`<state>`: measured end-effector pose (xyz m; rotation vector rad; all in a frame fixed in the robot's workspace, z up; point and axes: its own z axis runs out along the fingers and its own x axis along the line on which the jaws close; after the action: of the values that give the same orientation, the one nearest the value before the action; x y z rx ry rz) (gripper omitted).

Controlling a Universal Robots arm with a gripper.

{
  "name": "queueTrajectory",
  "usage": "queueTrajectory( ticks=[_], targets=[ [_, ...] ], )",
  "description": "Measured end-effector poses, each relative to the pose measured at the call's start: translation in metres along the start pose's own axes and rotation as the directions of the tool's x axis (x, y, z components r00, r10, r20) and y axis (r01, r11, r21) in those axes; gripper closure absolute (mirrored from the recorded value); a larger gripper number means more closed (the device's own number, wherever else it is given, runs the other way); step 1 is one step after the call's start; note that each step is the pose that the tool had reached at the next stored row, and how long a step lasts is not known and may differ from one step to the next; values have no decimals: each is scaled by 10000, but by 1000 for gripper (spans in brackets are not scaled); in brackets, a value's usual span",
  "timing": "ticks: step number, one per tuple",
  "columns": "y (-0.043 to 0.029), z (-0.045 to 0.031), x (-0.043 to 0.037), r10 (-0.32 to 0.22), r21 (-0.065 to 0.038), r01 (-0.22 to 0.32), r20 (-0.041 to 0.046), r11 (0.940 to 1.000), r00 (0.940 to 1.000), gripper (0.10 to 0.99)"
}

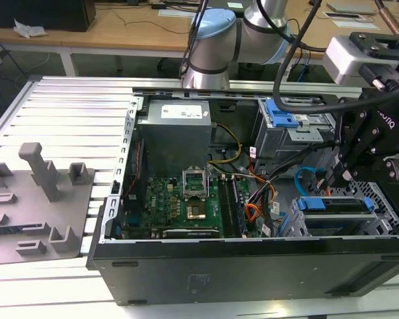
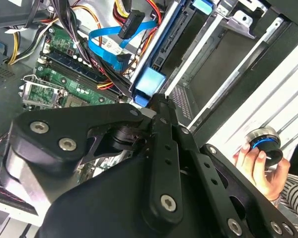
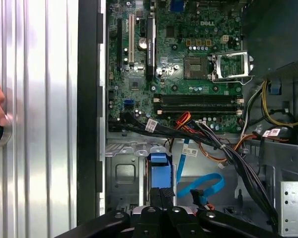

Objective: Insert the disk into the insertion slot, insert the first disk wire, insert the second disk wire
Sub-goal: 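Insert the disk into the insertion slot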

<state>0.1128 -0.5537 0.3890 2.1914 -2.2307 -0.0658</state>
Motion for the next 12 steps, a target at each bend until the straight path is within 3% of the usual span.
queueTrajectory(
  ticks=[12],
  targets=[
    [-53,165,3,-1,0,1,-2,10000,10000,980]
  ],
)
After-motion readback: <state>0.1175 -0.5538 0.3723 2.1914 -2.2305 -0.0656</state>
